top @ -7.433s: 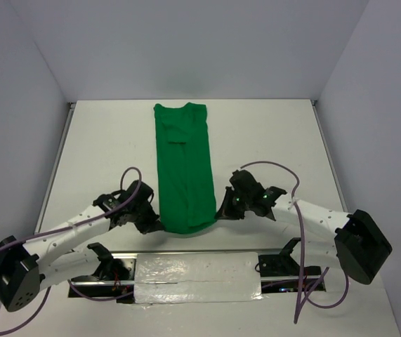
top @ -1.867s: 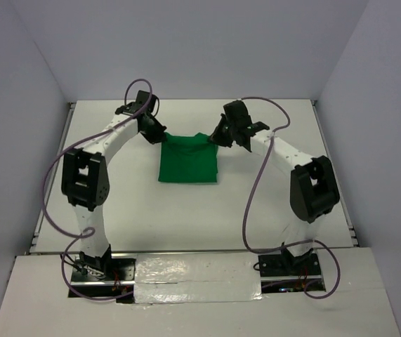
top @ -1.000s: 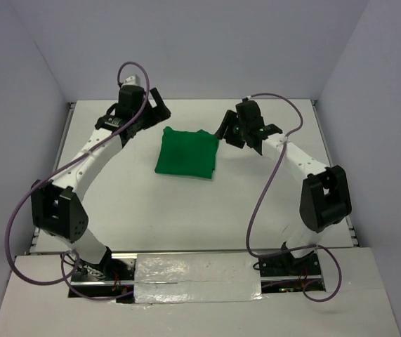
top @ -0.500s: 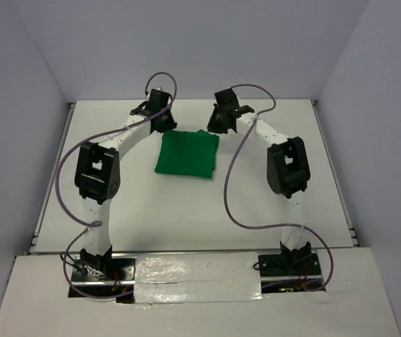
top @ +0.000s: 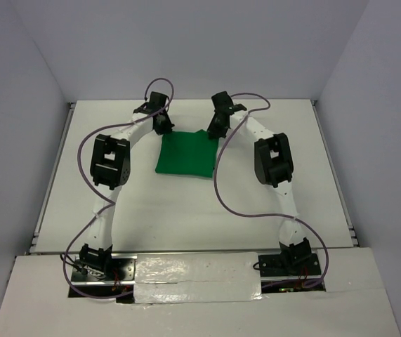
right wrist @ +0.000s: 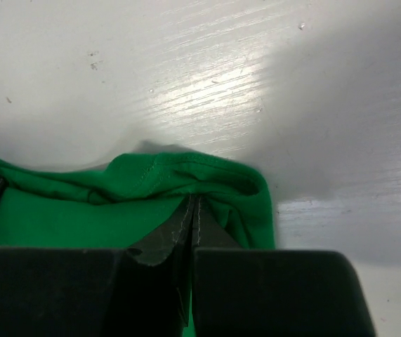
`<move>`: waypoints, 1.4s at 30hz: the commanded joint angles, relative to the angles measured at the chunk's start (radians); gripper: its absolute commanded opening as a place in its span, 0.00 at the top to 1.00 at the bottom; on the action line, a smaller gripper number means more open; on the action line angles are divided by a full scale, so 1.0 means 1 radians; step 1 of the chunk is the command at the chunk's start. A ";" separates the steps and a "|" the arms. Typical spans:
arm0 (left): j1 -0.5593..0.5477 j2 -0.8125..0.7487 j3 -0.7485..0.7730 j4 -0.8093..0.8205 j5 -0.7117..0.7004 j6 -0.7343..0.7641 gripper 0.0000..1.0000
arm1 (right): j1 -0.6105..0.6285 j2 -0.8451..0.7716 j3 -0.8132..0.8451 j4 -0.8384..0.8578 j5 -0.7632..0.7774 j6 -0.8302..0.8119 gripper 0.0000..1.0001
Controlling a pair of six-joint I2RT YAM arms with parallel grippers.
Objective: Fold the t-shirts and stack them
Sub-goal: Fold the long partially folded tshirt into a neat square
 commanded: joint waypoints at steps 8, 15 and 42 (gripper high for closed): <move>0.010 -0.010 0.192 -0.039 -0.010 0.037 0.93 | -0.017 -0.289 -0.059 0.023 0.067 -0.043 0.79; 0.008 -0.317 0.111 -0.031 -0.063 0.054 0.65 | -0.017 -0.673 -0.186 0.023 0.193 -0.161 0.46; -0.010 -1.301 -0.877 -0.065 -0.162 0.063 0.31 | -0.033 -1.459 -1.137 0.077 0.296 -0.161 0.32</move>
